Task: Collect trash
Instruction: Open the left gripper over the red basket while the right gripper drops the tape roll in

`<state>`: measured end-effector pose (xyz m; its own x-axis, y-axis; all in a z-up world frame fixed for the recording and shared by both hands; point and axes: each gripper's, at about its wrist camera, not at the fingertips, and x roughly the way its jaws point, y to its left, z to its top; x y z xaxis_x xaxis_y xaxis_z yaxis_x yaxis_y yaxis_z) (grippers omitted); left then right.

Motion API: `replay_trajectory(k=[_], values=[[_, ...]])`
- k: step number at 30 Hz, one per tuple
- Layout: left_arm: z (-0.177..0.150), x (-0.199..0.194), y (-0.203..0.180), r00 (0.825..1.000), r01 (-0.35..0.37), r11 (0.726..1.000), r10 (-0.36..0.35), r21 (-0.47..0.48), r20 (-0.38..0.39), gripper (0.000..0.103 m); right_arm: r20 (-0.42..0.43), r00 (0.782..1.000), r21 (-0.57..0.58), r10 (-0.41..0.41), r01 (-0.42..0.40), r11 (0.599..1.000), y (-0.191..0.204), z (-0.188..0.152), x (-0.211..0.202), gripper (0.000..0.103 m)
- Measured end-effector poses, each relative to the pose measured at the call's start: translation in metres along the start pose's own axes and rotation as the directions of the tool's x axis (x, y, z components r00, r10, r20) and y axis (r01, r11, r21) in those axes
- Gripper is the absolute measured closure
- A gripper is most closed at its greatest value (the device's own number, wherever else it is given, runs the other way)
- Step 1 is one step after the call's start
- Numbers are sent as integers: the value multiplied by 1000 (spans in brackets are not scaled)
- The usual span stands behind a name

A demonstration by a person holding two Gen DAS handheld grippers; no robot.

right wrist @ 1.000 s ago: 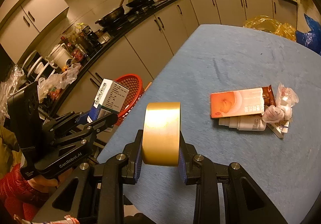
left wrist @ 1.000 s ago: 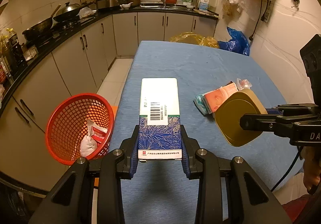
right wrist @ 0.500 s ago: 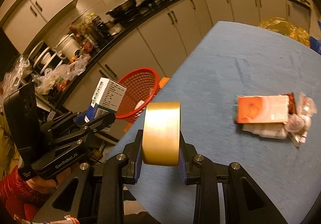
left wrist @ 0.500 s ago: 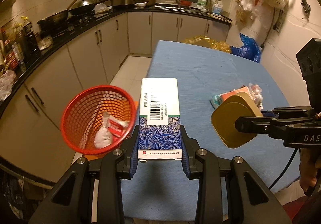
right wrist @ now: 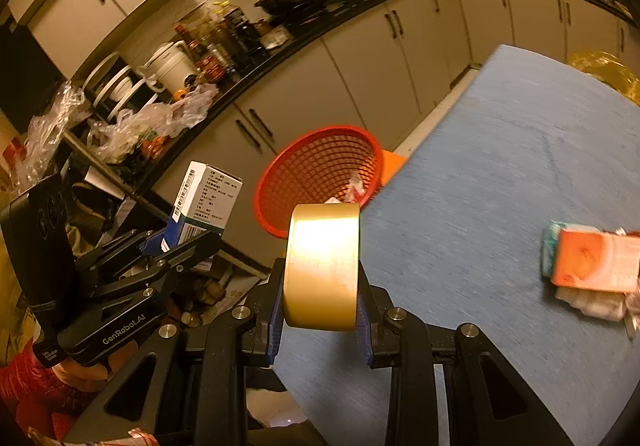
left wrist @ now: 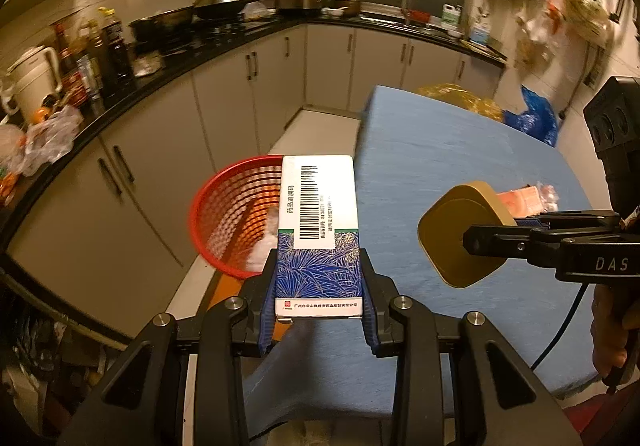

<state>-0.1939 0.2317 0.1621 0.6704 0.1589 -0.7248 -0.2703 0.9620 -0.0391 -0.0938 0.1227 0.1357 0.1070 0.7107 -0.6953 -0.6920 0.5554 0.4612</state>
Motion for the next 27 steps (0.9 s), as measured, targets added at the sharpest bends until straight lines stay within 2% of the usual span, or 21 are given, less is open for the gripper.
replay_trajectory(k=[10, 19, 27], values=[[-4, 1, 21, 999, -39, 998, 38, -50, -12, 70, -4, 1000, -9, 21, -21, 1000, 4, 15, 10, 71], [7, 17, 31, 999, -28, 996, 26, -81, -19, 70, 7, 1000, -10, 7, -7, 1000, 2, 25, 7, 71], [23, 38, 47, 999, -12, 995, 9, -103, -31, 70, -3, 1000, 10, 3, -3, 1000, 1, 44, 19, 71]])
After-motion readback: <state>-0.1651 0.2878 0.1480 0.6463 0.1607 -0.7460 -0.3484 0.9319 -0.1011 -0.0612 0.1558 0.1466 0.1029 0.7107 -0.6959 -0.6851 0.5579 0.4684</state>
